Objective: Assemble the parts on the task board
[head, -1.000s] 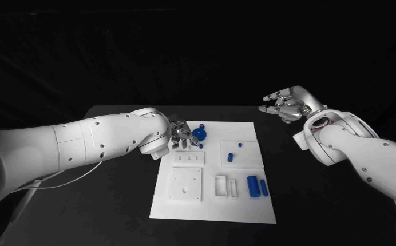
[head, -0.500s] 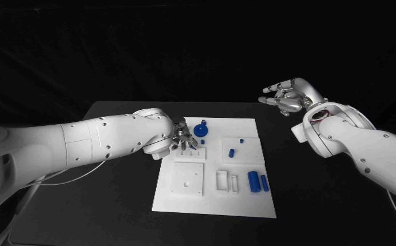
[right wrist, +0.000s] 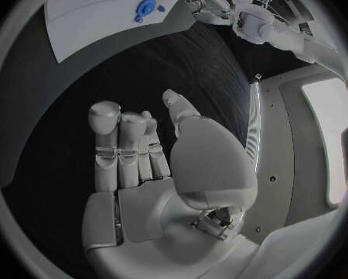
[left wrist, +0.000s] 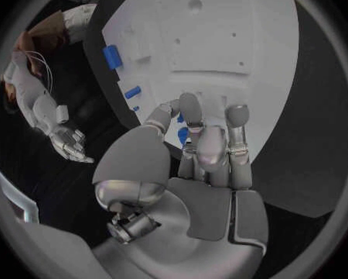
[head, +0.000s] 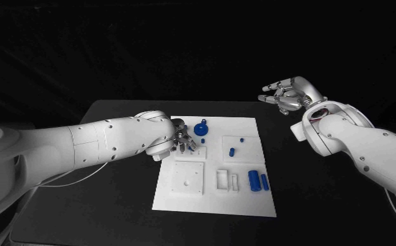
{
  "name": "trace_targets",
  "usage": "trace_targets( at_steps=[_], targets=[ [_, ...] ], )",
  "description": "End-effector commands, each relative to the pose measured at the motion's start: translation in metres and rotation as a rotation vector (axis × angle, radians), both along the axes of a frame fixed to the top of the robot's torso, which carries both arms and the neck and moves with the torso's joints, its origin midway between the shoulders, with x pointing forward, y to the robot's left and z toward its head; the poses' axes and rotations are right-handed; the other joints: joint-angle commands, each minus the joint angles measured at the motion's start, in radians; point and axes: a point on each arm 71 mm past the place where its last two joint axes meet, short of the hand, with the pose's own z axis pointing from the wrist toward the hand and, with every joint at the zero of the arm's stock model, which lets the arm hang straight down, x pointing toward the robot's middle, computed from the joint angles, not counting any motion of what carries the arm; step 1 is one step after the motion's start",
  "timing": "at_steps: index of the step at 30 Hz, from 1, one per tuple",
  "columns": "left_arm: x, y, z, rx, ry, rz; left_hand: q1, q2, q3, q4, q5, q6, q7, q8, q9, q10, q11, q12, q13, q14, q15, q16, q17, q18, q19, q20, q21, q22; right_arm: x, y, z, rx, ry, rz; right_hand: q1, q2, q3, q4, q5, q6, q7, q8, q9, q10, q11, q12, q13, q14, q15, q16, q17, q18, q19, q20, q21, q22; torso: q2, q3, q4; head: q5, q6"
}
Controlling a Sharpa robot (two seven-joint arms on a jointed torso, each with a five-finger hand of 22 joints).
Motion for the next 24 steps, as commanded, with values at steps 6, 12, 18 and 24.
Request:
trace_targets(
  at_steps=[6, 12, 18, 24],
  targets=[
    [0.0005, -0.0020, -0.0060, 0.014, 0.011, -0.005, -0.003, 0.015, 0.059, -0.053, -0.008, 0.146, -0.082, 0.004, 0.010, 0.047, -0.006, 0.008, -0.008, 0.006, 0.005, 0.003, 0.000, 0.004, 0.006, 0.004, -0.009, 0.007, 0.0001, 0.0023, 0.0005, 0.007, 0.002, 0.007, -0.011, 0.001, 0.003, -0.003, 0.010, 0.002, 0.001, 0.000, -0.002, -0.006, 0.002, -0.004, -0.002, -0.003, 0.000, -0.006, 0.000, 0.011, 0.026, 0.004, -0.008, 0.084, 0.001, -0.0006, 0.0002, -0.001, -0.004],
    [0.0016, -0.0015, -0.0080, 0.017, 0.010, -0.002, -0.004, 0.016, 0.058, -0.051, -0.012, 0.147, -0.082, 0.004, 0.013, 0.047, -0.006, 0.010, -0.010, 0.006, 0.005, 0.003, -0.001, 0.004, 0.007, 0.005, -0.010, 0.010, 0.0001, 0.0030, 0.0005, 0.007, 0.003, 0.008, -0.011, 0.000, 0.004, -0.005, 0.014, 0.002, 0.001, 0.000, -0.002, -0.006, 0.002, -0.004, -0.003, -0.003, 0.000, -0.006, 0.000, 0.011, 0.026, 0.004, -0.008, 0.084, 0.002, -0.0011, 0.0012, -0.002, -0.006],
    [0.0019, -0.0010, -0.0103, 0.023, 0.007, -0.003, -0.002, 0.017, 0.058, -0.050, -0.016, 0.146, -0.082, 0.004, 0.015, 0.047, -0.006, 0.012, -0.014, 0.006, 0.006, 0.004, -0.001, 0.005, 0.008, 0.006, -0.013, 0.014, 0.0002, 0.0035, 0.0005, 0.007, 0.005, 0.010, -0.012, 0.001, 0.004, -0.005, 0.016, 0.002, 0.001, 0.000, -0.002, -0.006, 0.001, -0.004, -0.003, -0.003, 0.000, -0.006, 0.001, 0.011, 0.026, 0.004, -0.009, 0.084, 0.001, -0.0014, 0.0006, -0.003, -0.008],
    [0.0013, -0.0012, -0.0115, 0.028, 0.007, -0.008, -0.002, 0.018, 0.056, -0.048, -0.023, 0.149, -0.083, 0.004, 0.017, 0.047, -0.006, 0.014, -0.017, 0.006, 0.006, 0.005, 0.000, 0.005, 0.009, 0.006, -0.016, 0.016, 0.0003, 0.0034, 0.0003, 0.007, 0.007, 0.009, -0.012, 0.001, 0.006, -0.005, 0.017, 0.002, 0.001, 0.000, -0.002, -0.006, 0.001, -0.003, -0.003, -0.003, 0.000, -0.006, 0.001, 0.011, 0.027, 0.004, -0.008, 0.085, 0.001, -0.0014, 0.0011, -0.004, -0.010]
  ],
)
